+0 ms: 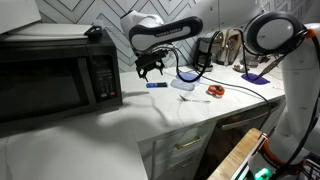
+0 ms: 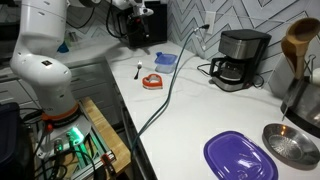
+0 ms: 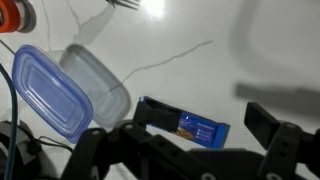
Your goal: Put the blue packet on the silver plate
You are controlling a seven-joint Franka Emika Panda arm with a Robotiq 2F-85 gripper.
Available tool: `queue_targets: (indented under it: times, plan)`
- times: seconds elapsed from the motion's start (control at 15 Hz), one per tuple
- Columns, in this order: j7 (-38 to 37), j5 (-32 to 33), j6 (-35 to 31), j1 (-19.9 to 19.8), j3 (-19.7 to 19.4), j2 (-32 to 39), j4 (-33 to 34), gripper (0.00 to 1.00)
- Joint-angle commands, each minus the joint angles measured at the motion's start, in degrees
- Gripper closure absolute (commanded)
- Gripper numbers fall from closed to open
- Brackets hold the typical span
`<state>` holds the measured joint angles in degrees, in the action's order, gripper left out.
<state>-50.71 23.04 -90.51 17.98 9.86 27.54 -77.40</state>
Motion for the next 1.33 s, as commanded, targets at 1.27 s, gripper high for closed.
queue_targets:
  times: [1.27]
  plan:
    - [-3.0,-0.7,-17.0,2.7,-8.6,9.1,0.4,0.33]
